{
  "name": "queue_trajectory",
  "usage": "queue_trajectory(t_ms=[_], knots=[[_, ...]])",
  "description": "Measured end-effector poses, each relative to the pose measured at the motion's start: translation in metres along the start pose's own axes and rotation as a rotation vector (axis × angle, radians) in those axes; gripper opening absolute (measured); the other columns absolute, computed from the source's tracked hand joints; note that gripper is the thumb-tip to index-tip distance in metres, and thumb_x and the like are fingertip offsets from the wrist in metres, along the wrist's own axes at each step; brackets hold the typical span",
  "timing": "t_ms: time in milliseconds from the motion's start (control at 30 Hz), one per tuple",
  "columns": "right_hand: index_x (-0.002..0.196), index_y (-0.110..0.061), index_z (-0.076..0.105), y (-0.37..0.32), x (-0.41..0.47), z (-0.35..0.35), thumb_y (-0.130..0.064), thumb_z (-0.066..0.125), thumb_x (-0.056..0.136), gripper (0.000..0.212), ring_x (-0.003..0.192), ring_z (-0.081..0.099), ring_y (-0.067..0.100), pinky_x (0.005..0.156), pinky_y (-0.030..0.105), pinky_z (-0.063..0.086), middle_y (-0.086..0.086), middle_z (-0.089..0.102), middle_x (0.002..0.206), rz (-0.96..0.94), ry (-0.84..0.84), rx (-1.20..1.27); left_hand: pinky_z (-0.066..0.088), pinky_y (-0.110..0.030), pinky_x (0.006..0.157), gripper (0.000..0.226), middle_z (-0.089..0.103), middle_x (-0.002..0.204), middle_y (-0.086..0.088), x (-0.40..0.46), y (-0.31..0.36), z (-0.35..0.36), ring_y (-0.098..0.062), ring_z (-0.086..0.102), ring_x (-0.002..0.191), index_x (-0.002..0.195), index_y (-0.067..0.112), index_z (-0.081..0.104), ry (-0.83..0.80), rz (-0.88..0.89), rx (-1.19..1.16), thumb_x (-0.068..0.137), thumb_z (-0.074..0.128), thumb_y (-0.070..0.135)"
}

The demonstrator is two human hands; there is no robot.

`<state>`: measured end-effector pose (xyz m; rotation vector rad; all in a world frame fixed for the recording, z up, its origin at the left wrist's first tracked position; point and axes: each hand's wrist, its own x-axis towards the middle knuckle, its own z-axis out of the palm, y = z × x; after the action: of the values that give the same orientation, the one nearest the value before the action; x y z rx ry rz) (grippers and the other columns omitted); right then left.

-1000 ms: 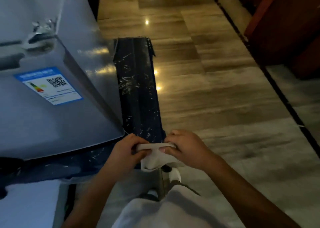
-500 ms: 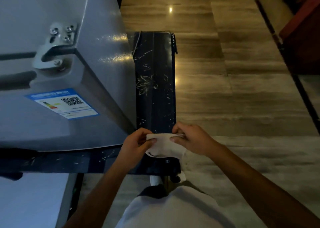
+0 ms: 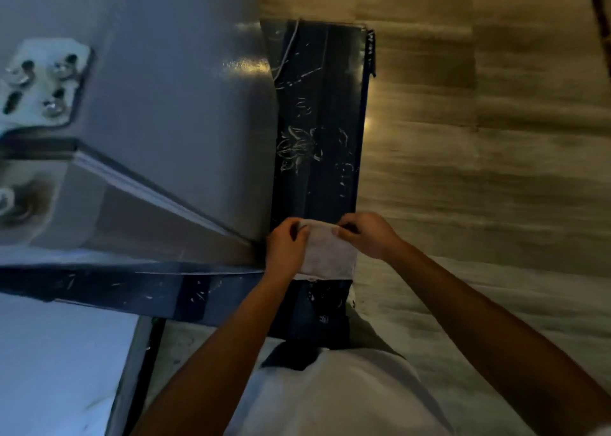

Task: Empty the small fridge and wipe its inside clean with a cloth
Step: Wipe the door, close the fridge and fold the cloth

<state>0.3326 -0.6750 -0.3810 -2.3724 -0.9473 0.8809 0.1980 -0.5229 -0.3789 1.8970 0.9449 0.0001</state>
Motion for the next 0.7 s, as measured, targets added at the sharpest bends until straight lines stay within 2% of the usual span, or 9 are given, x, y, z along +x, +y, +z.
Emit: queue_trajectory(t_ms=[67, 167, 267, 333, 433, 500, 567, 633, 700], knots=[[0.093, -0.019, 0.07, 0.009, 0.023, -0.002, -0.038, 0.061, 0.096, 0.021, 0.082, 0.064, 0.024, 0.066, 0.032, 0.043, 0.001, 0.065, 0.083, -0.01, 0.025, -0.11, 0.046, -0.026, 0.079, 0.015, 0.071, 0.102, -0.004, 0.014, 0.003, 0.009, -0.016, 0.063, 0.092, 0.108, 0.013, 0.067, 0.024, -0.024, 0.019, 0.098, 0.06, 0.021], [0.101, -0.019, 0.071, 0.015, 0.053, -0.002, -0.036, 0.06, 0.095, 0.021, 0.092, 0.066, 0.029, 0.071, 0.036, 0.05, 0.007, 0.072, 0.097, -0.075, 0.116, -0.242, 0.047, -0.029, 0.08, 0.016, 0.072, 0.108, -0.011, 0.035, 0.003, 0.021, -0.024, 0.066, 0.097, 0.11, 0.011, 0.066, 0.059, -0.071, 0.045, 0.098, 0.058, 0.017], [0.104, -0.021, 0.07, 0.019, 0.069, 0.001, -0.032, 0.062, 0.091, 0.019, 0.093, 0.067, 0.031, 0.073, 0.039, 0.052, 0.006, 0.073, 0.099, -0.1, 0.163, -0.258, 0.054, -0.037, 0.09, 0.03, 0.067, 0.123, -0.011, 0.049, 0.007, 0.027, -0.029, 0.065, 0.112, 0.126, 0.015, 0.059, 0.077, -0.122, 0.103, 0.097, 0.058, 0.016], [0.106, -0.018, 0.068, 0.026, 0.072, 0.004, -0.027, 0.066, 0.087, 0.021, 0.092, 0.065, 0.033, 0.072, 0.042, 0.052, 0.008, 0.071, 0.098, -0.103, 0.187, -0.249, 0.051, -0.045, 0.102, 0.045, 0.056, 0.14, -0.01, 0.051, 0.009, 0.029, -0.029, 0.057, 0.124, 0.139, 0.018, 0.049, 0.058, -0.102, 0.216, 0.095, 0.059, 0.016], [0.114, -0.013, 0.067, 0.035, 0.061, 0.01, -0.024, 0.072, 0.081, 0.035, 0.101, 0.063, 0.036, 0.078, 0.043, 0.053, 0.012, 0.067, 0.11, -0.181, 0.246, -0.251, 0.042, -0.046, 0.114, 0.053, 0.038, 0.155, -0.011, 0.045, 0.004, 0.034, -0.033, 0.041, 0.14, 0.145, 0.018, 0.044, -0.007, 0.038, 0.564, 0.096, 0.06, 0.024], [0.125, -0.014, 0.063, 0.041, 0.051, 0.016, -0.032, 0.069, 0.083, 0.047, 0.125, 0.055, 0.039, 0.096, 0.049, 0.049, 0.016, 0.058, 0.137, -0.236, 0.231, -0.331, 0.03, -0.047, 0.122, 0.059, 0.023, 0.165, -0.008, 0.043, -0.004, 0.037, -0.033, 0.023, 0.153, 0.152, 0.021, 0.035, -0.125, 0.095, 0.783, 0.099, 0.055, 0.036], [0.141, -0.016, 0.053, 0.045, 0.043, 0.023, -0.044, 0.062, 0.087, 0.061, 0.147, 0.032, 0.039, 0.112, 0.057, 0.035, 0.015, 0.034, 0.16, -0.219, 0.126, -0.453, 0.02, -0.048, 0.126, 0.069, 0.01, 0.17, -0.003, 0.046, -0.007, 0.037, -0.033, 0.008, 0.157, 0.157, 0.025, 0.024, -0.22, 0.081, 0.89, 0.098, 0.052, 0.047], [0.15, -0.013, 0.042, 0.048, 0.041, 0.028, -0.052, 0.054, 0.092, 0.071, 0.153, 0.017, 0.036, 0.118, 0.06, 0.025, 0.012, 0.02, 0.166, -0.192, 0.035, -0.526, 0.015, -0.051, 0.127, 0.08, 0.002, 0.171, -0.003, 0.049, -0.005, 0.036, -0.035, -0.001, 0.158, 0.159, 0.024, 0.015, -0.293, 0.088, 0.969, 0.095, 0.053, 0.054], [0.152, -0.011, 0.038, 0.045, 0.039, 0.029, -0.054, 0.051, 0.093, 0.074, 0.154, 0.014, 0.036, 0.12, 0.06, 0.021, 0.011, 0.019, 0.166, -0.185, 0.001, -0.57, 0.013, -0.053, 0.127, 0.088, -0.002, 0.171, -0.005, 0.048, 0.0, 0.035, -0.036, -0.004, 0.157, 0.16, 0.021, 0.01, -0.324, 0.094, 1.023, 0.093, 0.056, 0.055]])
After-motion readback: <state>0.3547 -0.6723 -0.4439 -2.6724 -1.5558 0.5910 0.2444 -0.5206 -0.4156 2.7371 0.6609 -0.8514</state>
